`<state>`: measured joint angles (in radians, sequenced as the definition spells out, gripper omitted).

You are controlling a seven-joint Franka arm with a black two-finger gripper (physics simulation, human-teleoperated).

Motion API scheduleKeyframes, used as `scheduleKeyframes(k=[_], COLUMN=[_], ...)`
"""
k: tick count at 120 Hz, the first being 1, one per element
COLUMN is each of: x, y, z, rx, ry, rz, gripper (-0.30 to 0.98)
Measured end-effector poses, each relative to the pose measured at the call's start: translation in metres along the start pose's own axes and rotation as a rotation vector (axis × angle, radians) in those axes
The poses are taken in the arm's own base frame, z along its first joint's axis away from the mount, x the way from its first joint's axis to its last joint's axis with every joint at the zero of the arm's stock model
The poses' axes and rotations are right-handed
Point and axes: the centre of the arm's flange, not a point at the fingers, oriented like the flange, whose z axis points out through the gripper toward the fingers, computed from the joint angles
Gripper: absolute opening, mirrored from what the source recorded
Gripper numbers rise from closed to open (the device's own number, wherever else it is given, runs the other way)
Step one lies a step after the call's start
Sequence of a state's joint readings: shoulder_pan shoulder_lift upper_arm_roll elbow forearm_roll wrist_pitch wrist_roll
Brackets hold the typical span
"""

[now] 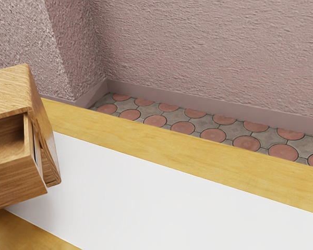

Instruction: Push the drawer handle with one arm to close the drawer

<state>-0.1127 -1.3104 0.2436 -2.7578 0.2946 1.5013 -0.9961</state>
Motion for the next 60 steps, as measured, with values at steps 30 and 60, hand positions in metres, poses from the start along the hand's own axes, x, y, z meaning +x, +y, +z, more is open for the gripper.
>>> scheduleKeyframes(k=[30,60], x=[0.022,0.04], y=[0.001,0.006], z=[0.005,0.005], rx=[0.01,0.014], ry=[0.024,0.061], rz=[0.015,0.033], gripper=[-0.1,-0.1])
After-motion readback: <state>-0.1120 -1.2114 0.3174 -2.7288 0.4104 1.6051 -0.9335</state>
